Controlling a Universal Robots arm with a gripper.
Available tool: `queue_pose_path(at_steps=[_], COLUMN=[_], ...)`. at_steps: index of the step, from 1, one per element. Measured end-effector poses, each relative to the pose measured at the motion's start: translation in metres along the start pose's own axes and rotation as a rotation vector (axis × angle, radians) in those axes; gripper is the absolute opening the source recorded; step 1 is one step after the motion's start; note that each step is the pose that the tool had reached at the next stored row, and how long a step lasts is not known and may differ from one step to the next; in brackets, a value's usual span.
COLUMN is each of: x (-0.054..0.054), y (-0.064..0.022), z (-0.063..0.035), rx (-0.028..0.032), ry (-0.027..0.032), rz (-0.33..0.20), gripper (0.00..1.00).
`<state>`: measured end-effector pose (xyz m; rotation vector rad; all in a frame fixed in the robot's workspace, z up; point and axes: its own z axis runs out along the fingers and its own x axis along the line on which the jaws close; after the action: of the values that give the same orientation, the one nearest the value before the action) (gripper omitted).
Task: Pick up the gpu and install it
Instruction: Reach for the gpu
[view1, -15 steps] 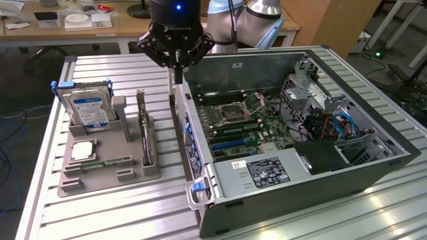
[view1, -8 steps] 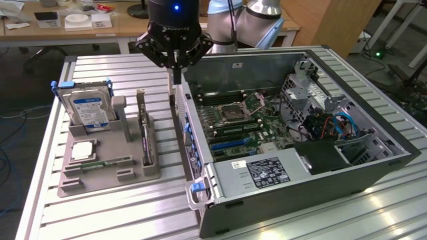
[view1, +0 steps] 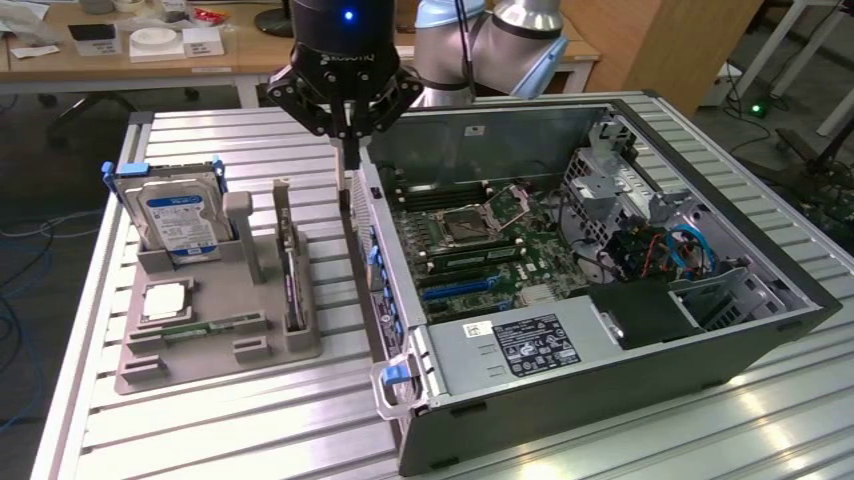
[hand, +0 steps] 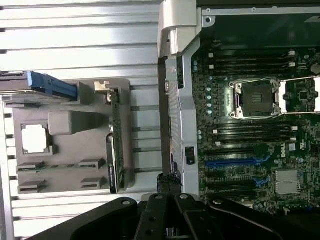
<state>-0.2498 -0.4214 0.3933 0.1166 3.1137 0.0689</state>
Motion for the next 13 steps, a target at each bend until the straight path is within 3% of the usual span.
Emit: queue_pose_path(at_steps=[13], x=[0.0048], y=[-0.0020], z=[-0.0002], rx=[0.0001], ry=[0.0000], rz=[0.000], gripper=[0.11])
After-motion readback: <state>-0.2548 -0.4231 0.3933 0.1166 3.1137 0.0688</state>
